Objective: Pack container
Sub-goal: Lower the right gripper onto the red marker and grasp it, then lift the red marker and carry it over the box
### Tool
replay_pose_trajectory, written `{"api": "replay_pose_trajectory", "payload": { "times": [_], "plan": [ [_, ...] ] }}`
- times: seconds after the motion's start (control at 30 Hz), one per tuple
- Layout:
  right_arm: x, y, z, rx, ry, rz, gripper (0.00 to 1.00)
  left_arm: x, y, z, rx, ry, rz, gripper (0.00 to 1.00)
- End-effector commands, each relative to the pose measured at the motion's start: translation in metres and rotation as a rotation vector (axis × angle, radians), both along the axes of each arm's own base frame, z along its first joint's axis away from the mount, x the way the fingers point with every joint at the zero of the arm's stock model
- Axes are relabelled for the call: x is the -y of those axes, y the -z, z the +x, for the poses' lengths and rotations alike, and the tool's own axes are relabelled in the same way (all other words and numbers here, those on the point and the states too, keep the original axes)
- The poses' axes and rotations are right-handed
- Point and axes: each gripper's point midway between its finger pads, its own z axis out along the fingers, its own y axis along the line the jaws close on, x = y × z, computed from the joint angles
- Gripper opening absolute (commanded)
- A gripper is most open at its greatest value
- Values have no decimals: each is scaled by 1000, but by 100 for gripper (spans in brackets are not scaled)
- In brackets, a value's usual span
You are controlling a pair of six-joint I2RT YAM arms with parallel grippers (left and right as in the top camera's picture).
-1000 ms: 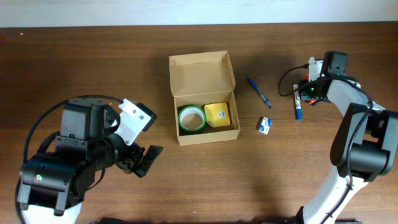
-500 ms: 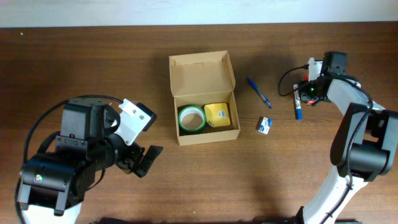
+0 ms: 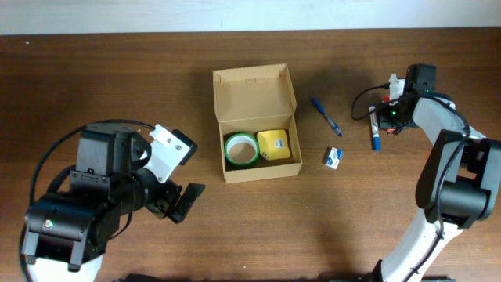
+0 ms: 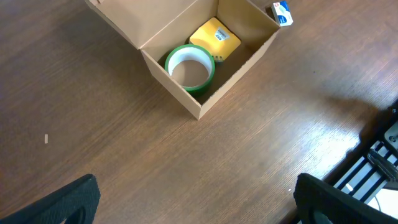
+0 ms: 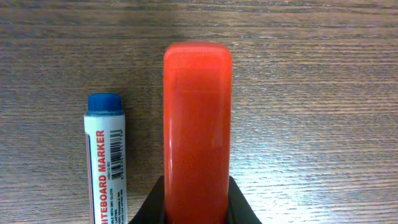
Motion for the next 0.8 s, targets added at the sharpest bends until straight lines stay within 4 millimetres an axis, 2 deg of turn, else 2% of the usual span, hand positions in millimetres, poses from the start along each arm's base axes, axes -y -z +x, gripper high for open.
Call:
{"api": "replay_pose_trajectory", "payload": {
  "times": [0.0, 0.17, 0.33, 0.47, 0.57, 0.67, 0.77],
  "plan": [
    [0, 13, -15, -65, 21, -9, 4, -1, -5, 1, 21, 11, 6, 100],
    [1, -26, -6, -13, 39, -10, 4, -1, -5, 1, 20, 11, 6, 100],
    [0, -85, 5, 40, 32, -22, 4, -1, -5, 1, 21, 11, 6, 99],
    [-13, -130, 10, 66, 2, -27, 4, -1, -5, 1, 21, 11, 6, 100],
    [-40, -162, 17, 111, -57, 19, 4, -1, -5, 1, 21, 11, 6, 99],
    [-78, -190, 22, 155, -144, 85, 4, -1, -5, 1, 21, 11, 6, 100],
    [-121, -209, 21, 175, -247, 119, 4, -1, -5, 1, 21, 11, 6, 100]
  ]
}}
